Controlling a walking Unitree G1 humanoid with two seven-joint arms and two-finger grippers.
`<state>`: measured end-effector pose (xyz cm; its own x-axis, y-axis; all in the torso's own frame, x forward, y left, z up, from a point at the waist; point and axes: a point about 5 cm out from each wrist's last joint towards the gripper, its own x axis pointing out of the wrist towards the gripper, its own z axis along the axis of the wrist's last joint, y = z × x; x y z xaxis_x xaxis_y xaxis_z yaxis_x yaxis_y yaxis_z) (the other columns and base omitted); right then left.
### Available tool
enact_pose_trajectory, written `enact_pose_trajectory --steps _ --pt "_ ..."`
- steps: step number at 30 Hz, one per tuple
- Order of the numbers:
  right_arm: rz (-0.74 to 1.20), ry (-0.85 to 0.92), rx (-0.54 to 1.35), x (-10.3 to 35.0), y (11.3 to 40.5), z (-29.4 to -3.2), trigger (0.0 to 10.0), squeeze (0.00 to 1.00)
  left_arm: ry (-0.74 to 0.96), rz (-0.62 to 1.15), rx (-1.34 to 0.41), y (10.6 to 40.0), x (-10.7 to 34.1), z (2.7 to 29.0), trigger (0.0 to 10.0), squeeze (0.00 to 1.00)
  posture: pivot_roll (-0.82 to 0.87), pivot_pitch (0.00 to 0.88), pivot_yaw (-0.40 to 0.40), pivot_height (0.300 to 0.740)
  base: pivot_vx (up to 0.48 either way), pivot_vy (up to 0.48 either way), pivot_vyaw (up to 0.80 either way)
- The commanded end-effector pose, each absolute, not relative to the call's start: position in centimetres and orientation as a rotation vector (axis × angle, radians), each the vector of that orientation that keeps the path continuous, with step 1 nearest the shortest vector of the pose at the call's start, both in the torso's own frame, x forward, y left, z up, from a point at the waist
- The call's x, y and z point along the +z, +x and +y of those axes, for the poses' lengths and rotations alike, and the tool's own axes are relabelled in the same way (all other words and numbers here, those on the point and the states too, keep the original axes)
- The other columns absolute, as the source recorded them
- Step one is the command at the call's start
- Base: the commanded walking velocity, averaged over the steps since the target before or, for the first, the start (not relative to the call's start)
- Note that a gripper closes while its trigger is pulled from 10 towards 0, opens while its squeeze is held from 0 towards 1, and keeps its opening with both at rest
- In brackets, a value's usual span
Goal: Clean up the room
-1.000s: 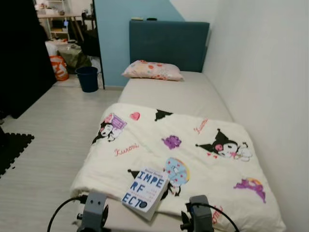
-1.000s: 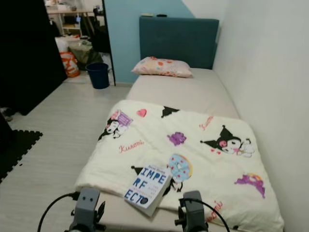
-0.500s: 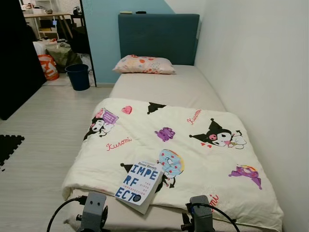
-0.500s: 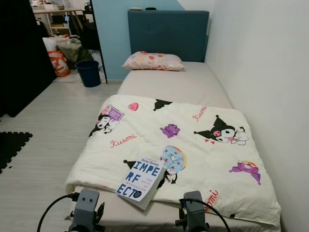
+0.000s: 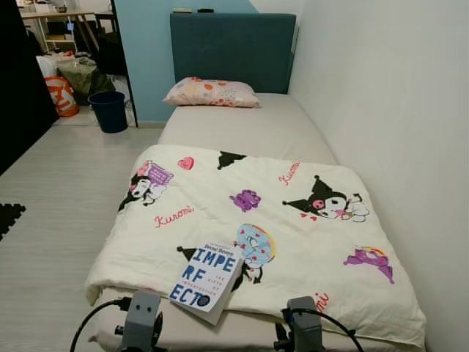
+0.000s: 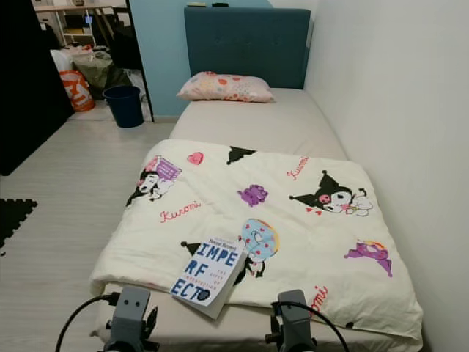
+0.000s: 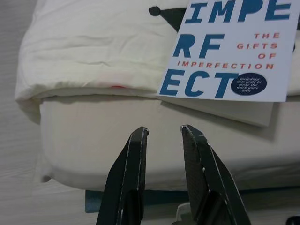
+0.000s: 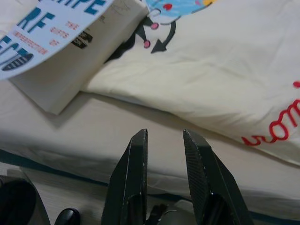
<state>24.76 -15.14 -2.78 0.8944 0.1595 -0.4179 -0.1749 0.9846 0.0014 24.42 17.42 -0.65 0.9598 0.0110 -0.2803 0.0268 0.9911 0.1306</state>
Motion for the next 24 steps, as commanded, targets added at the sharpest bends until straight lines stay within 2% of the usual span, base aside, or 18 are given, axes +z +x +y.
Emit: enact_pose_trajectory --steps 1,16,24 --pt "0.44 -0.033 0.176 -2.95 24.51 -15.11 10.0 0.0 0.137 0.312 0.003 23.94 -1.14 17.71 10.0 0.0 0.01 0.093 -0.054 0.608 0.0 0.0 0.0" --pt "0.446 -0.034 0.181 -2.91 24.67 -15.0 10.0 0.0 0.134 0.316 0.028 23.77 -1.28 17.64 10.0 0.0 0.0 0.106 -0.059 0.608 0.0 0.0 0.0" --pt "0.442 -0.025 0.19 -2.87 24.66 -14.97 10.0 0.0 0.143 0.314 0.058 23.66 -1.26 18.11 10.0 0.0 0.0 0.111 -0.062 0.588 0.0 0.0 0.0"
